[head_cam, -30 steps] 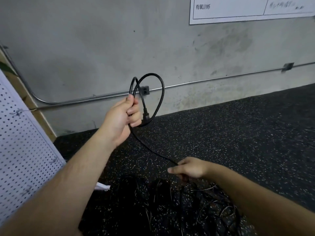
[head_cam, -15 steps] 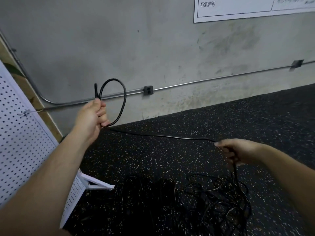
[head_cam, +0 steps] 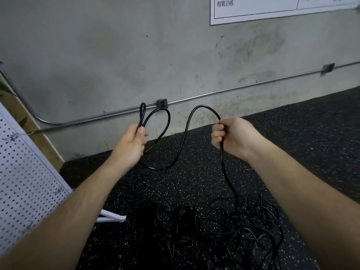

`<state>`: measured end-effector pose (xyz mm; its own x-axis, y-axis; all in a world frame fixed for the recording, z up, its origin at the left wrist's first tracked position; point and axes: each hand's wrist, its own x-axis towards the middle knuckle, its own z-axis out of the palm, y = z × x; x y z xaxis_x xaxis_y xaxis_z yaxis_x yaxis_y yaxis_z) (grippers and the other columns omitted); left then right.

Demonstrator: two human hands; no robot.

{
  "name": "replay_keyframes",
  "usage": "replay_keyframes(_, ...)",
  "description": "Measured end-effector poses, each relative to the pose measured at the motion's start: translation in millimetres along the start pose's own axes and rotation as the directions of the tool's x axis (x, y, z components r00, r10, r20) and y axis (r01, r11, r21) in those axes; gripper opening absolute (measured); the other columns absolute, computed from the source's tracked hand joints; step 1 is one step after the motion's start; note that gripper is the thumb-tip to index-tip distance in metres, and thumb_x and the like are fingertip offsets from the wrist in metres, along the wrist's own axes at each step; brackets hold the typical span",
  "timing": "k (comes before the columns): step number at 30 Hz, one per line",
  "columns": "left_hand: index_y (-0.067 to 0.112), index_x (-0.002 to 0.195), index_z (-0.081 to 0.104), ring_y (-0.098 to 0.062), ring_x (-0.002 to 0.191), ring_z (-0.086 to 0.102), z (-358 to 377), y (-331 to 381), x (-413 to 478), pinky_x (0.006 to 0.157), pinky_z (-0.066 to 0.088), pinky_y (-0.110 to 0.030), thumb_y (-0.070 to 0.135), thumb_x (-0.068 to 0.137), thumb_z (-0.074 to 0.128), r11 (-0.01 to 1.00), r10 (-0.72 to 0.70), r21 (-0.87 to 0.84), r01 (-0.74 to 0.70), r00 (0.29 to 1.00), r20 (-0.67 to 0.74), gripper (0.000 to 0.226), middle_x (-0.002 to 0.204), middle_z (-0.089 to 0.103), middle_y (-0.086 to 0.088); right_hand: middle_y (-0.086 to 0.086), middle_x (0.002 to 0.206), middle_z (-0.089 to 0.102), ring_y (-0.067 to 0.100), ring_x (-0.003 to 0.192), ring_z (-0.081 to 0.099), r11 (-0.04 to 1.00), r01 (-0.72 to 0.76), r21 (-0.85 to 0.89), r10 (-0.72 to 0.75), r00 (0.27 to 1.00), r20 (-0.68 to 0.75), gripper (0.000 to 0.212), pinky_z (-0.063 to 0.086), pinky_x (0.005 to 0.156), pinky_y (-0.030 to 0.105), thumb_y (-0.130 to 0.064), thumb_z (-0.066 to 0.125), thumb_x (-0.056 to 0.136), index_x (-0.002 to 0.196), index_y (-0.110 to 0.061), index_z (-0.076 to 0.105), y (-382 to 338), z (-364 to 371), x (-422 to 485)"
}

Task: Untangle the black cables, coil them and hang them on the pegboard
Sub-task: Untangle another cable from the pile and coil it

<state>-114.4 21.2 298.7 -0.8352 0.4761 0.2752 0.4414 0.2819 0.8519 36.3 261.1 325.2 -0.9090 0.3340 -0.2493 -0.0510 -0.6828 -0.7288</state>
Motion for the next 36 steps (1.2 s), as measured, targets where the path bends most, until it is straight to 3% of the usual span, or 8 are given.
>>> replay_keyframes(8, 0.026, 0.102, 0.045, -0.006, 0.073, 0.051, 40.0, 29.5, -21.2, 0.078, 0.052, -0.029, 0.031, 0.11, 0.033, 1.0, 0.014, 0.015, -0.015, 0.996, 0.087, 0.015, 0.084, 0.05, 0.005, 0.013, 0.086, 0.075, 0.025, 0.078, 0.076, 0.98, 0.183, -0.075, -0.19, 0.977, -0.099, 0.025, 0.063, 0.078, 0.046, -0.008, 0.038, 0.109, 0.13, 0.002, 0.045, 13.9, 24.4, 2.7)
replay_keyframes(13, 0.03, 0.105, 0.046, -0.019, 0.073, 0.049, 57.1, 37.0, -31.3, 0.078, 0.052, -0.05, 0.035, 0.11, 0.035, 0.999, 0.026, 0.026, -0.03, 0.986, 0.163, 0.013, 0.091, 0.062, 0.0, 0.012, 0.104, 0.073, 0.025, 0.105, 0.069, 0.975, 0.124, -0.183, -0.141, 0.987, -0.082, 0.017, 0.057, 0.096, 0.047, -0.011, 0.052, 0.105, 0.114, 0.003, 0.057, 29.8, 34.3, -4.2)
replay_keyframes(16, 0.026, 0.111, 0.046, -0.015, 0.077, 0.048, 65.5, 37.9, -33.8, 0.075, 0.044, -0.034, 0.041, 0.107, 0.043, 0.999, -0.014, -0.045, 0.024, 0.976, 0.218, 0.016, 0.082, 0.05, -0.002, 0.007, 0.095, 0.063, 0.022, 0.098, 0.062, 0.96, 0.128, -0.248, -0.154, 0.984, -0.091, 0.008, 0.05, 0.107, 0.047, -0.012, 0.061, 0.1, 0.098, -0.004, 0.06, 41.0, 43.2, -6.4)
replay_keyframes(23, 0.025, 0.133, 0.054, -0.003, 0.087, 0.061, 70.8, 37.0, -34.7, 0.085, 0.047, -0.026, 0.044, 0.099, 0.052, 0.968, 0.04, -0.249, 0.037, 0.953, 0.299, 0.039, 0.087, 0.066, 0.021, 0.001, 0.093, 0.077, 0.01, 0.086, 0.069, 0.842, 0.168, -0.513, -0.22, 0.975, -0.041, 0.019, 0.048, 0.087, 0.027, -0.025, 0.079, 0.088, 0.101, -0.012, 0.076, 45.3, 48.1, -18.7)
replay_keyframes(27, 0.015, 0.096, 0.058, -0.008, 0.061, 0.038, 62.4, 35.7, -32.2, 0.075, 0.035, -0.031, 0.03, 0.102, 0.049, 0.911, 0.014, -0.392, 0.127, 0.941, 0.337, 0.018, 0.061, 0.038, 0.009, -0.006, 0.096, 0.069, 0.008, 0.092, 0.062, 0.328, 0.344, -0.88, -0.544, 0.83, 0.122, 0.047, 0.048, 0.087, 0.028, -0.052, 0.085, 0.074, 0.097, -0.015, 0.067, 30.2, 39.0, -19.2)
replay_keyframes(30, 0.013, 0.081, 0.051, -0.015, 0.058, 0.028, 50.4, 36.0, -30.9, 0.063, 0.033, -0.03, 0.022, 0.097, 0.056, 0.857, 0.041, -0.471, 0.21, 0.883, 0.468, 0.019, 0.058, 0.029, 0.003, -0.007, 0.137, 0.046, 0.014, 0.129, 0.041, -0.036, 0.434, -0.9, -0.607, 0.706, 0.364, 0.101, 0.036, 0.109, 0.033, -0.073, 0.082, 0.056, 0.139, -0.029, 0.043, 16.4, 26.0, -12.8)
replay_keyframes(33, 0.012, 0.075, 0.049, -0.018, 0.058, 0.019, 41.1, 36.4, -31.0, 0.059, 0.026, -0.033, 0.019, 0.089, 0.054, 0.757, 0.145, -0.572, 0.315, 0.773, 0.618, 0.016, 0.054, 0.026, 0.004, -0.011, 0.152, 0.044, 0.004, 0.142, 0.038, 0.224, 0.536, -0.814, -0.364, 0.821, 0.44, 0.109, 0.028, 0.111, 0.017, -0.055, 0.088, 0.059, 0.152, -0.038, 0.033, 8.6, 14.6, -8.2)
replay_keyframes(36, 0.013, 0.073, 0.047, -0.017, 0.059, 0.014, 37.0, 38.7, -30.8, 0.061, 0.015, -0.037, 0.022, 0.088, 0.06, 0.668, 0.234, -0.612, 0.422, 0.662, 0.712, 0.022, 0.053, 0.026, 0.006, -0.013, 0.106, 0.074, 0.003, 0.107, 0.067, 0.623, 0.411, -0.666, -0.16, 0.9, 0.406, 0.027, 0.045, 0.092, 0.019, -0.018, 0.076, 0.088, 0.113, -0.019, 0.067, 16.8, 7.7, -4.7)
